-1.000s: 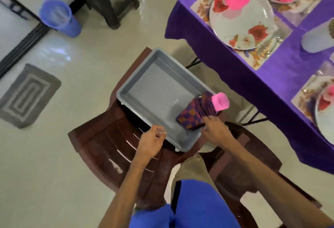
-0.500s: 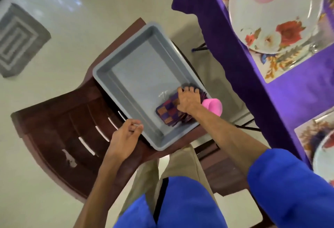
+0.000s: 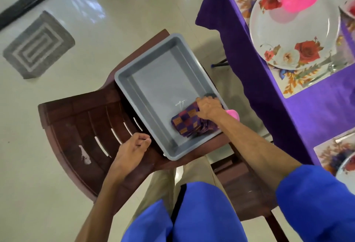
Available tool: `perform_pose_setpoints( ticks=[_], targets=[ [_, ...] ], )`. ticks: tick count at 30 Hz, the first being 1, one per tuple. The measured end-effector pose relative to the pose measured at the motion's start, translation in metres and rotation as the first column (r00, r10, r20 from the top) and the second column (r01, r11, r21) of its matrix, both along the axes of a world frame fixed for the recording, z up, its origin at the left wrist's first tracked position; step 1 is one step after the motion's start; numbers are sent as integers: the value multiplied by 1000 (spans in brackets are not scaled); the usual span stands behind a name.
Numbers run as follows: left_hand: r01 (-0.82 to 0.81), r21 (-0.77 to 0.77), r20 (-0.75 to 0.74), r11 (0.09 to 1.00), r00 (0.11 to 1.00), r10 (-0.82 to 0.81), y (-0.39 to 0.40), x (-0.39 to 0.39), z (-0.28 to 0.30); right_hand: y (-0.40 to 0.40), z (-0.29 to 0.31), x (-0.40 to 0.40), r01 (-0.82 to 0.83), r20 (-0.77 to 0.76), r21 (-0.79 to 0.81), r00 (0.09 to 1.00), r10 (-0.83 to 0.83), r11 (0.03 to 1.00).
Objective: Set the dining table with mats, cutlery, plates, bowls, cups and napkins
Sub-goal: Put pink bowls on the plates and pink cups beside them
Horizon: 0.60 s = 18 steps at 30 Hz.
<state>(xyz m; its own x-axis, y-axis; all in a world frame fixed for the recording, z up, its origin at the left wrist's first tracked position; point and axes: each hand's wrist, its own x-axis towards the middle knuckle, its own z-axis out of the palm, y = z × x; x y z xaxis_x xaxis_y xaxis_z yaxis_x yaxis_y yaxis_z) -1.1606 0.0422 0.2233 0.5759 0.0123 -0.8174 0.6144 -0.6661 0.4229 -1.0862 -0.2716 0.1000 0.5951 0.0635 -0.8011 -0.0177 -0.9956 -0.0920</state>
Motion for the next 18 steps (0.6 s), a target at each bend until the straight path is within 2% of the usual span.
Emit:
perform_pose_setpoints(
  ticks=[4,8,12,18],
  targets=[
    [6,-5,8,1000,1000,-6,6,2,-1,-32,32,-13,20,117,-78,993,-11,997],
    [12,-31,13,999,1000,-11,9,4,-2,-60,39,-55,275,-26,-92,960,-279,957],
    [27,-51,30,998,999,-26,9,9,-1,-69,33,-80,513,-50,39,858,-511,858],
    [50,-82,39,995,998,-47,10,16,4,-75,27,-81,513,-58,54,858,-510,857]
  ],
)
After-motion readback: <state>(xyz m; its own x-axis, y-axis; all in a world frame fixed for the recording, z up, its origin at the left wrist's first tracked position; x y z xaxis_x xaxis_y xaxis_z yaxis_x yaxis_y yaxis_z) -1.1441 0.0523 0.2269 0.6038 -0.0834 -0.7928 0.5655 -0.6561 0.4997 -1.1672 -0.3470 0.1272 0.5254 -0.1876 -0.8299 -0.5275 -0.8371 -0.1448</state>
